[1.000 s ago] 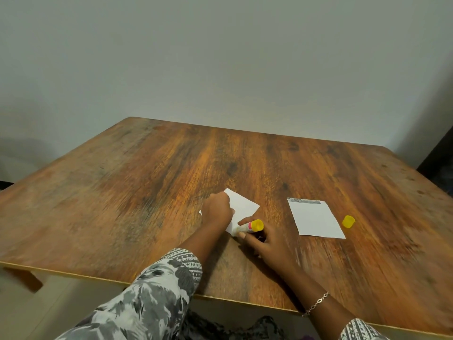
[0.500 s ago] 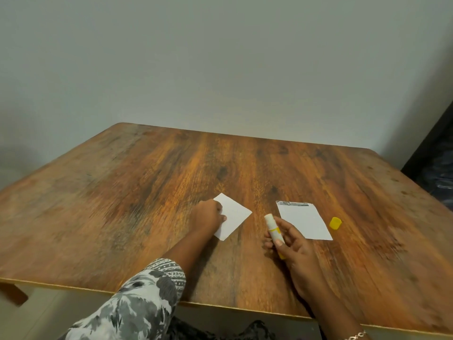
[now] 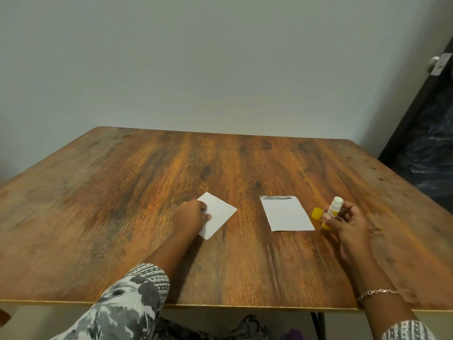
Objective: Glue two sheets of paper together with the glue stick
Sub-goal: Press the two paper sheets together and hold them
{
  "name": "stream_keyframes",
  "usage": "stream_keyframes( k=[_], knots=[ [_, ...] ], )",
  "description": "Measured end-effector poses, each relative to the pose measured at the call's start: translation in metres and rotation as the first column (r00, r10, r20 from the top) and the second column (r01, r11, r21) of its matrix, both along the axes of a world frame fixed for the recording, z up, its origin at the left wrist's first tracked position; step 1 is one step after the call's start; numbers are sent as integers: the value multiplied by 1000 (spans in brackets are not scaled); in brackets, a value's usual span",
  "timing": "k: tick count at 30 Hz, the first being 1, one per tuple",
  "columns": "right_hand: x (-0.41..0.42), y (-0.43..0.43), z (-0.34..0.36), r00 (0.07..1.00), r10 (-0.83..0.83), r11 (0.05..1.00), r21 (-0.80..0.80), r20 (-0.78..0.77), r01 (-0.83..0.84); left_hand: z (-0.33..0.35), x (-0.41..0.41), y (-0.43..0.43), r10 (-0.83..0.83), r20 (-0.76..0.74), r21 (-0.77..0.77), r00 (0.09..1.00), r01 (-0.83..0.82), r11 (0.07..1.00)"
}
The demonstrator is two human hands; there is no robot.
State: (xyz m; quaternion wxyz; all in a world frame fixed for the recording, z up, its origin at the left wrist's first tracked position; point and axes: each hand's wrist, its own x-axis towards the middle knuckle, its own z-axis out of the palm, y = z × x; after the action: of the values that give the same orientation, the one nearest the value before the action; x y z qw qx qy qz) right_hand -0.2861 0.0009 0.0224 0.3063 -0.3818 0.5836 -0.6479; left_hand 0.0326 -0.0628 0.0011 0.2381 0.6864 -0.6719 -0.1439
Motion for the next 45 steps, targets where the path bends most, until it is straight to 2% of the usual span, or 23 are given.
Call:
stream_keyframes(
  k=[12, 16, 17, 19, 21, 22, 23, 25, 27, 29, 31, 33, 35, 38, 43, 45],
  knots=[
    [-10, -7, -17, 1000, 4, 1000, 5, 3, -4, -5, 2, -2, 22, 4, -42, 1000, -22, 999],
    [-11, 1, -9, 998, 12, 1000, -9, 64, -12, -8, 2, -3, 15, 4, -54, 1000, -14, 998],
    [-10, 5, -6, 994, -20, 999, -29, 109, 23, -9, 2, -3, 15, 5, -56, 1000, -14, 998],
    [-8, 13, -1, 956, -224, 966, -85, 189, 244, -10, 3, -4, 14, 9, -61, 1000, -14, 998],
    [-1, 23, 7, 865, -456, 831, -248, 212, 498, -11, 2, -5, 22, 9, -57, 1000, -21, 998],
    [5, 27, 10, 842, -514, 769, -345, 165, 538, -11, 2, -5, 26, 5, -53, 1000, -26, 998],
    [16, 31, 14, 839, -540, 751, -416, 59, 513, -12, 2, -5, 27, 0, -50, 1000, -27, 998],
    [44, 36, 20, 853, -465, 827, -461, -237, 323, -12, 2, -5, 19, 3, -49, 1000, -19, 999],
    [70, 31, 23, 861, -178, 958, -282, -476, 42, -11, 3, -5, 12, 12, -42, 1000, -12, 999],
    [81, 15, 20, 735, 145, 983, 10, -663, -185, -11, 3, -4, 12, 8, -39, 1000, -11, 999],
    [83, -1, 13, 583, 377, 923, 340, -719, -177, -10, 2, -2, 16, 9, -44, 1000, -16, 999],
    [84, -10, 7, 489, 503, 843, 529, -713, -96, -9, 1, -1, 22, 17, -45, 1000, -21, 999],
    [85, -13, 3, 442, 525, 826, 561, -727, -59, -8, 0, 1, 15, 27, -35, 1000, -14, 999],
    [84, -11, -1, 454, 497, 839, 543, -740, -33, -6, 0, 3, 2, 48, -21, 999, -1, 1000],
    [86, -8, -8, 484, 300, 935, 353, -822, 20, -5, -2, 5, 20, 64, -40, 998, -17, 999],
    [87, -5, -7, 536, 194, 968, 248, -822, 29, -3, -3, 8, 26, 60, -43, 998, -23, 999]
  ],
)
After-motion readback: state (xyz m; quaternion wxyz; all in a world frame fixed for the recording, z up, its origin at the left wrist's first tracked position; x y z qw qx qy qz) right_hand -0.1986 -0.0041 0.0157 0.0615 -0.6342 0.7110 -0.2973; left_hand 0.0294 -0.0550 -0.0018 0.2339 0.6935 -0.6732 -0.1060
